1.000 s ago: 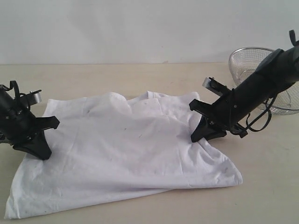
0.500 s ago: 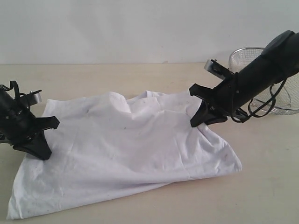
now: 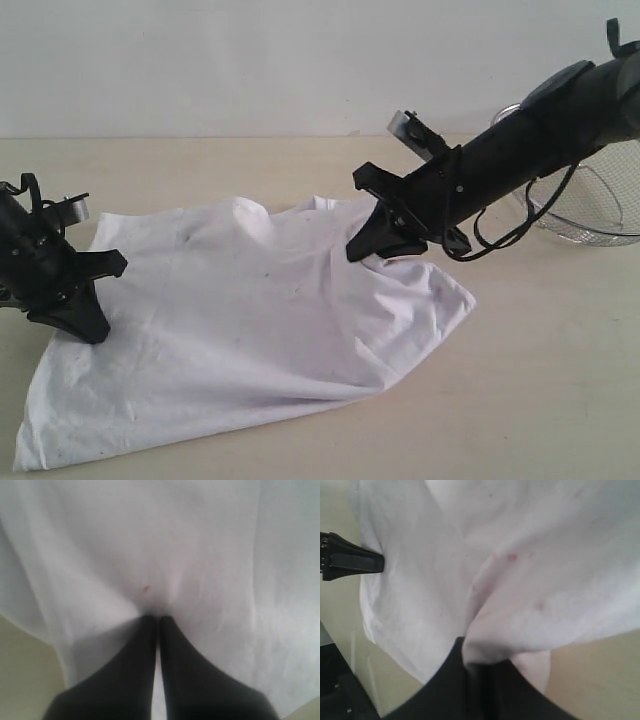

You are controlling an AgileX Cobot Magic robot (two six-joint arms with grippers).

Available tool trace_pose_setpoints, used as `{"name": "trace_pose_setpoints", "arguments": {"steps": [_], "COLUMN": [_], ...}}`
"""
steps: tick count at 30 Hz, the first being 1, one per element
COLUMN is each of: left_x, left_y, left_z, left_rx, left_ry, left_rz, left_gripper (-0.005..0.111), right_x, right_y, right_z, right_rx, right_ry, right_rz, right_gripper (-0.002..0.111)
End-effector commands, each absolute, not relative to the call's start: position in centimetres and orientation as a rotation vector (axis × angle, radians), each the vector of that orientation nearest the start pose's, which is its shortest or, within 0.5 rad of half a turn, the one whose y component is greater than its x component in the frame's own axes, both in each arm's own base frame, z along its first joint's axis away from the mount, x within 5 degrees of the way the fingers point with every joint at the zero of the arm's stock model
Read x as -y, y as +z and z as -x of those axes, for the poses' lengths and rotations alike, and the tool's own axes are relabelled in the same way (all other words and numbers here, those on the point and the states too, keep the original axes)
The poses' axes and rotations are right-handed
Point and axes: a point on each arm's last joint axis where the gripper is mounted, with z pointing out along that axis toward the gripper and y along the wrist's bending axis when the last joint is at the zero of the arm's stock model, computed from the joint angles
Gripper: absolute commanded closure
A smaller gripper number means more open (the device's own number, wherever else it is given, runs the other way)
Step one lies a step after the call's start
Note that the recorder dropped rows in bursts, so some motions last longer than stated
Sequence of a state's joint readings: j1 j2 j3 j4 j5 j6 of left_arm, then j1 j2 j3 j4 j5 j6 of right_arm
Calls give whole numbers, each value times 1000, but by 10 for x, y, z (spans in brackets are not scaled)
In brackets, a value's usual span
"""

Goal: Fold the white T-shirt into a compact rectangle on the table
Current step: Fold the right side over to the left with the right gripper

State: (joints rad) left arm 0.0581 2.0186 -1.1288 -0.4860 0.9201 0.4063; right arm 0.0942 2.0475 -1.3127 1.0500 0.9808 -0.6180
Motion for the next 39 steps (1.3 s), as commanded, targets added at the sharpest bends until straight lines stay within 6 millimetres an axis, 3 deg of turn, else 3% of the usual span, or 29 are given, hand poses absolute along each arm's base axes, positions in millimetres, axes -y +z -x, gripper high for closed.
{"name": "trace_pose_setpoints", "arguments": {"steps": [1, 13, 20, 28, 39], "left_x": [14, 14, 14, 15, 17], "left_y": [112, 113, 113, 113, 114], "left_z": [-341, -341, -341, -341, -341], "left_rx": [-3148, -3150, -3150, -3150, -3142], "left_ry": [-607, -610, -610, -618, -655], "left_rz": [-60, -68, -68, -62, -40], "left_gripper": [102, 102, 102, 102, 102], "right_x": [-124, -178, -198, -228, -249], "right_y": [172, 179, 183, 209, 215], "right_z": [-381, -369, -364, -366, -362], "right_rx": [-2676, -2602, -2550, -2467, -2441], "right_ry": [1292, 1414, 1475, 1492, 1465], "right_rz": [133, 206, 229, 324, 359], "right_gripper": [108, 108, 108, 108, 108]}}
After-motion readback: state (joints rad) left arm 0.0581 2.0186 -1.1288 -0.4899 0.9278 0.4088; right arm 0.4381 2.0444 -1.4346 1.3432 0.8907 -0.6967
